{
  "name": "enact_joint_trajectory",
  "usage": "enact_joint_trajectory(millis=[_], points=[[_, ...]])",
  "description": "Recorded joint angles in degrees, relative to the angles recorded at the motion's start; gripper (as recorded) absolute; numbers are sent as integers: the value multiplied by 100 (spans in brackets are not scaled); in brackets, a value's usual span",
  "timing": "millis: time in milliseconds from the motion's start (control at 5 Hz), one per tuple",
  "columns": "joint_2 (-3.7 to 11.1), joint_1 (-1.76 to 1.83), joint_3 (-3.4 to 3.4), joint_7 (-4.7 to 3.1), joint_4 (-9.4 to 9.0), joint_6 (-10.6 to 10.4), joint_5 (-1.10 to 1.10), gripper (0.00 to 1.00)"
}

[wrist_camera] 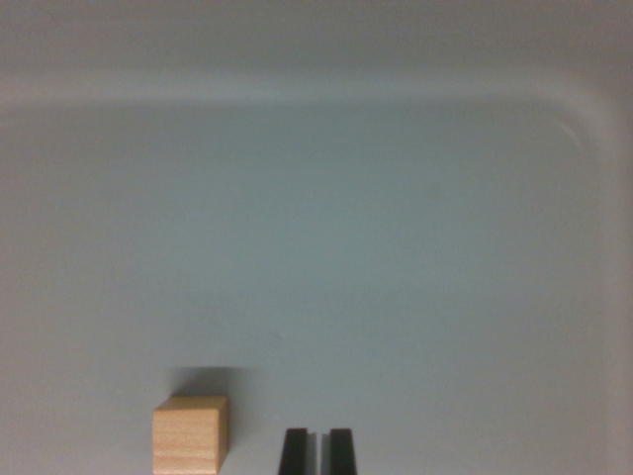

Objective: Push wooden cube

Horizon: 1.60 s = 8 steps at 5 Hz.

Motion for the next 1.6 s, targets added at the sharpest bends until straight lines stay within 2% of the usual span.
enact_joint_trajectory(millis=[200, 400, 600, 800, 1000, 1200, 1400, 1600], points=[[5, 27, 32, 42, -215, -195, 8, 0], [5, 27, 32, 42, -215, -195, 8, 0], [10, 55, 67, 88, -443, -402, 16, 0], [10, 55, 67, 88, -443, -402, 16, 0], [16, 85, 103, 135, -684, -621, 24, 0], [16, 85, 103, 135, -684, -621, 24, 0], [21, 116, 140, 185, -934, -848, 33, 0], [21, 116, 140, 185, -934, -848, 33, 0]])
